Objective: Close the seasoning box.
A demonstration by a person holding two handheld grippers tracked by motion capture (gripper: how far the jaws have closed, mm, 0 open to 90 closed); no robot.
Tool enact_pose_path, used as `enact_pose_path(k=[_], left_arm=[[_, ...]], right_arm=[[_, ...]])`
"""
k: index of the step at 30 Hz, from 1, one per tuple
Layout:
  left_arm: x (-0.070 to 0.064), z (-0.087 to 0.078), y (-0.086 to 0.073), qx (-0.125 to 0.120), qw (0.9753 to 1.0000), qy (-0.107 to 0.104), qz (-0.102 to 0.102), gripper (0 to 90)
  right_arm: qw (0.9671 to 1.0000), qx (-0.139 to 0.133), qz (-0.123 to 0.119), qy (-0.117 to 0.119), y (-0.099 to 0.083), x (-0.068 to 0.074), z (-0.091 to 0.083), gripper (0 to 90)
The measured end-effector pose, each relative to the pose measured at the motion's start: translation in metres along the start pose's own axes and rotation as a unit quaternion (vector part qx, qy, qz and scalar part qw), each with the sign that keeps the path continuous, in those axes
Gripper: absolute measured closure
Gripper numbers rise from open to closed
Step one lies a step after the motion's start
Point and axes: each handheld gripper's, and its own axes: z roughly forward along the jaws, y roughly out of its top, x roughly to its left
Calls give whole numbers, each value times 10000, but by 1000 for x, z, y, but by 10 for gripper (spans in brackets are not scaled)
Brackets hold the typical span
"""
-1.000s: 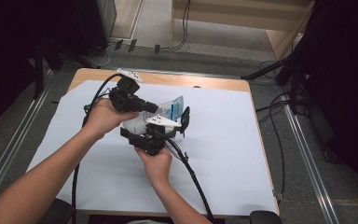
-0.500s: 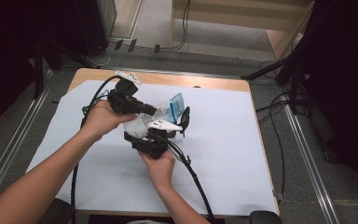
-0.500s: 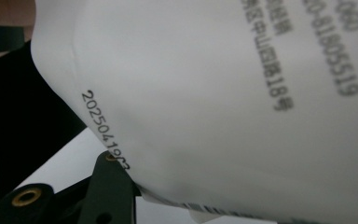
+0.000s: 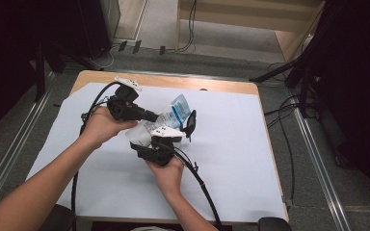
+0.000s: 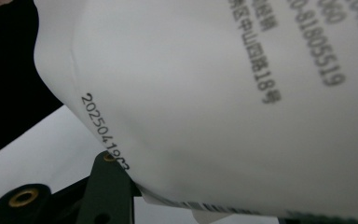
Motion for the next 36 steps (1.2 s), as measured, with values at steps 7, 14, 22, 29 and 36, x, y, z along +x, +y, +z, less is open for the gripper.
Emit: enact_pose_path(k=[7, 14, 22, 29, 36], left_arm=[[-6, -7, -2, -7, 9999, -110, 99, 900], [-3, -19, -5, -6, 9999, -111, 88, 900], [-4, -31, -10, -66, 9998, -79, 165, 900], [-4, -39, -15, -125, 9995, -131, 255, 900], [-4, -45, -19, -125, 9995, -114, 255, 900]], right_arm=[[9998, -6, -199, -101, -1, 4, -5, 556], [9996, 49, -239, -168, -2, 3, -6, 547], [9994, 25, -184, -299, -4, -7, -13, 549], [9990, -5, -253, -362, -2, -9, -16, 548], [9990, -2, -280, -354, 1, -14, -19, 548]])
